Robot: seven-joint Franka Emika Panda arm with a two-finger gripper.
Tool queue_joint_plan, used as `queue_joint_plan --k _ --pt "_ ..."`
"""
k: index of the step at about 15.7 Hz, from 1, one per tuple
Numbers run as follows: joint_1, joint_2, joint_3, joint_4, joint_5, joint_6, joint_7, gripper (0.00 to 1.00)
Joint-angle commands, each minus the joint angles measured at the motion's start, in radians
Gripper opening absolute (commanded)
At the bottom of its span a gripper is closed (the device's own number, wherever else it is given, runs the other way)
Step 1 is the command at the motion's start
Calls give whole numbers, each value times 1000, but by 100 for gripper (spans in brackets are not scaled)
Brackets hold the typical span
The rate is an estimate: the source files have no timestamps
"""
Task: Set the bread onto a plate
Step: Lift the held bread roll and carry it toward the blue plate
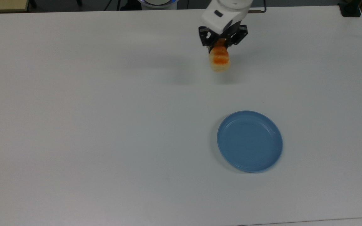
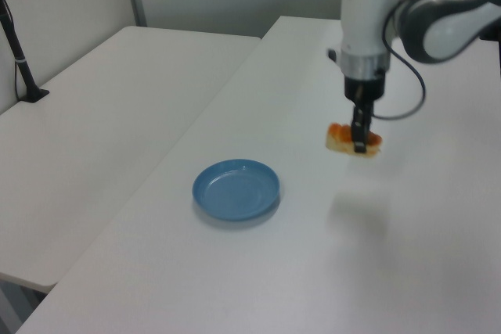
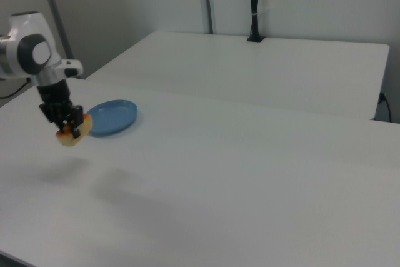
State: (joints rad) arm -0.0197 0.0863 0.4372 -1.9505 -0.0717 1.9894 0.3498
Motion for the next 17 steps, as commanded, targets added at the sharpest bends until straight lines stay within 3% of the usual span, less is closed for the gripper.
queue_joint_plan --k 1,3,11,14,17 --pt "-37 162 -3 249 -22 -84 -52 46" --pt "-26 235 -24 349 -55 -92 -48 46" --pt "46 447 -37 576 -184 -52 58 46" --pt "72 461 -38 581 -233 41 100 45" --pt "96 509 -43 634 -237 51 100 45"
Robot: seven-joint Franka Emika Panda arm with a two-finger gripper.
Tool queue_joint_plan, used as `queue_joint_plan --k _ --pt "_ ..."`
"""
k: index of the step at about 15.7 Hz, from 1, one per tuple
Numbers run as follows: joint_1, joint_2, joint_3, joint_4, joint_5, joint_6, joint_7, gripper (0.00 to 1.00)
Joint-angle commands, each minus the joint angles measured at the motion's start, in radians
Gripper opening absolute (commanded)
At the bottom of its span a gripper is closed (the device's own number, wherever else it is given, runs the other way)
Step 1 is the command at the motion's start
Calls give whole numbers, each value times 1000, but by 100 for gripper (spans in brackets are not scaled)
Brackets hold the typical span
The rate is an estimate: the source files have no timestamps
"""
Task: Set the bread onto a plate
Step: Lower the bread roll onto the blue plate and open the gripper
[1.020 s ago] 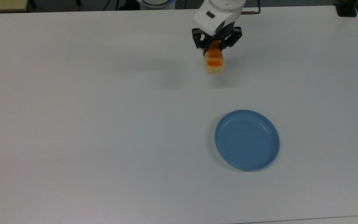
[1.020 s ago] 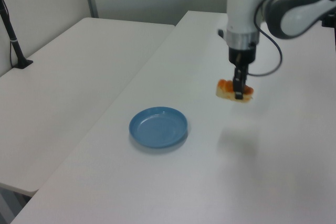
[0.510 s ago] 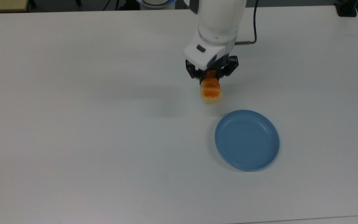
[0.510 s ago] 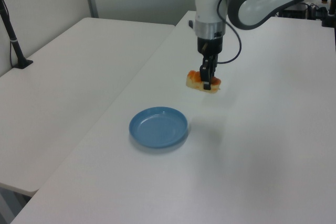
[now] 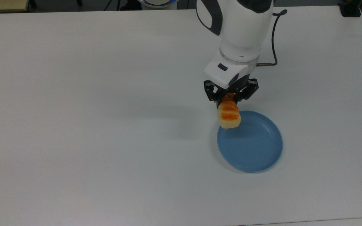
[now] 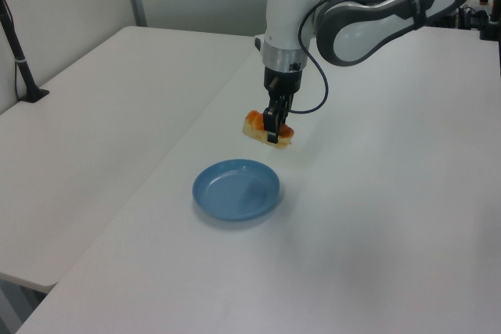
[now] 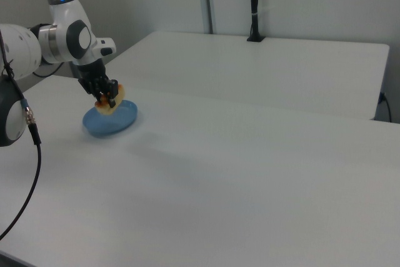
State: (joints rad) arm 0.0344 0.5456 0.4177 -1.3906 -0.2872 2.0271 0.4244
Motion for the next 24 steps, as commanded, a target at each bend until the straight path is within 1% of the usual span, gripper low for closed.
queue_joint_plan --k 1,4,7,8,12,16,17,18,19,20,22,24 --pt "57 68 -36 97 -21 15 27 45" --pt "111 126 -85 151 -21 25 25 45" --pt "151 189 -115 208 -21 47 27 45" --pt "157 198 -122 211 -21 54 27 45" --pt "177 228 -123 211 -21 91 28 45" --pt "183 229 -119 208 -20 96 73 45" --pt "185 229 -117 206 -20 96 79 48" --pt "185 229 -117 206 -20 96 89 65" --pt "188 229 -117 205 -23 94 103 100" --pt "197 229 -119 205 -27 94 106 100" --pt "205 229 -117 202 -58 93 108 100" --pt "205 229 -117 199 -59 93 108 100"
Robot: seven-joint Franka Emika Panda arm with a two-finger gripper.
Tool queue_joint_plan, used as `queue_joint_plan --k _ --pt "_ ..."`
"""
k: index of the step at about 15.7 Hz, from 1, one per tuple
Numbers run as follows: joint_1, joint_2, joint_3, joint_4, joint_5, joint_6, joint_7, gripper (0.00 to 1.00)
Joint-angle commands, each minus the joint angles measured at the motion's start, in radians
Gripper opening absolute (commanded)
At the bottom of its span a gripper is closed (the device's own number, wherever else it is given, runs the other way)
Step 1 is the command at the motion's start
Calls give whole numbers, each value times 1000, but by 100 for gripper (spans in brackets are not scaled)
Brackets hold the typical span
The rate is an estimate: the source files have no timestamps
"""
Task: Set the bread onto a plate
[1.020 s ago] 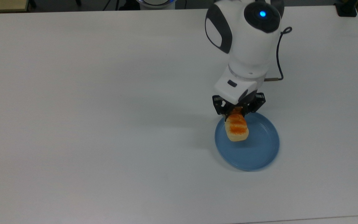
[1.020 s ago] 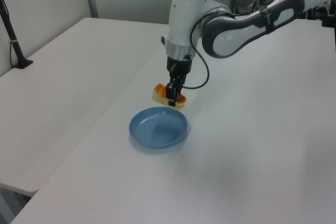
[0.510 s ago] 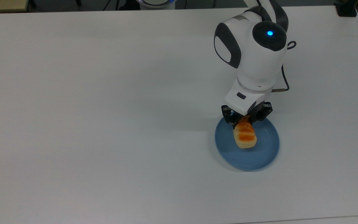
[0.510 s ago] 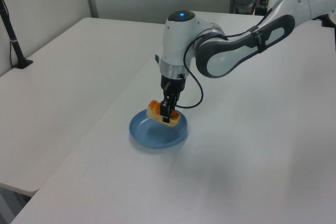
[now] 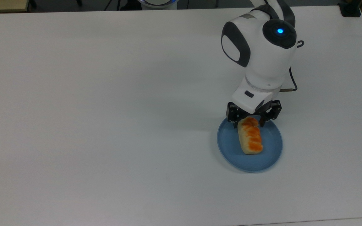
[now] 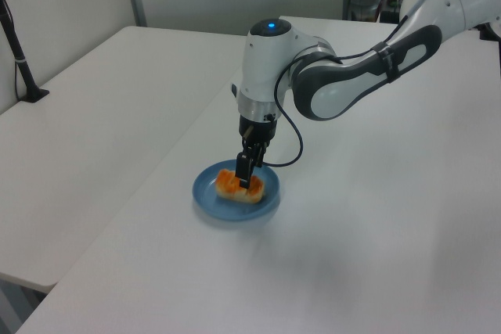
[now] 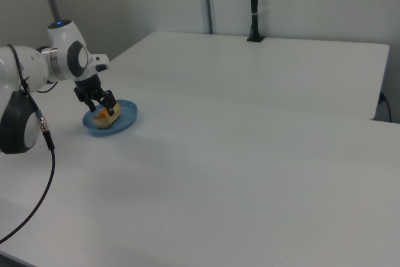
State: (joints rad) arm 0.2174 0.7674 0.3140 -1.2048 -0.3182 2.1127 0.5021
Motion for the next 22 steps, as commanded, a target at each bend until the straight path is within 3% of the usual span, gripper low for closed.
queue_joint_plan --k 1,5,7,10,12,16,20,22 --pt "22 7 -13 11 -30 7 30 100" --pt "14 -10 -13 7 -22 -6 32 100" --pt "2 -74 -12 -22 -7 -42 32 100" --pt "-38 -201 -10 -38 72 -211 33 100" --pt "-56 -284 -13 -41 85 -380 38 100" --pt "-176 -476 -15 -116 97 -499 7 100" --pt "-317 -643 -23 -168 204 -599 -209 100" --pt "-345 -716 -84 -206 267 -614 -289 100"
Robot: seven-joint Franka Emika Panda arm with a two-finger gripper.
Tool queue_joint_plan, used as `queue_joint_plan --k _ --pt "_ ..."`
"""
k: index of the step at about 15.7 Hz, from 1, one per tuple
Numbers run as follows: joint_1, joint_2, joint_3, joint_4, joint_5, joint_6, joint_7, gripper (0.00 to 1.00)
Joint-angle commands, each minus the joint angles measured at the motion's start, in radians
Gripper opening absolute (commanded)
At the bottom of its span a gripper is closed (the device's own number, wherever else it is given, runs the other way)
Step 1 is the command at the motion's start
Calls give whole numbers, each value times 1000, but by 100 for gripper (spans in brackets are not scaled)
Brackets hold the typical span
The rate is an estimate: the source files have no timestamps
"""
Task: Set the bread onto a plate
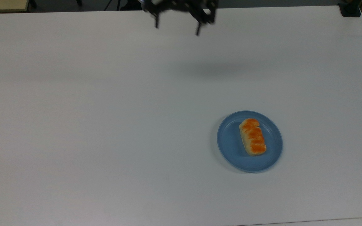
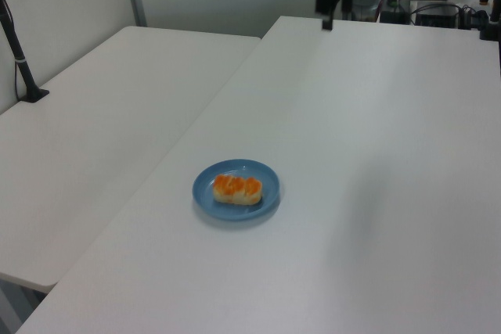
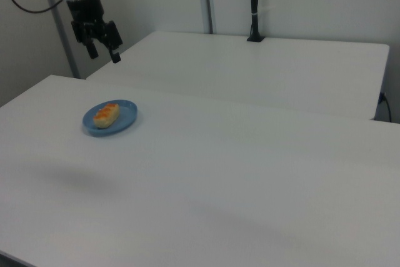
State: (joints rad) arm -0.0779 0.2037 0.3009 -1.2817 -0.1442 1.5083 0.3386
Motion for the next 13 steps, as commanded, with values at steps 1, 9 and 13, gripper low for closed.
queue_joint_plan --k 1,9,13 --pt "-46 -185 -116 -154 119 -14 -160 100" --pt "-94 -222 -213 -309 149 153 -299 100" --pt "-103 -221 -220 -350 112 228 -311 100"
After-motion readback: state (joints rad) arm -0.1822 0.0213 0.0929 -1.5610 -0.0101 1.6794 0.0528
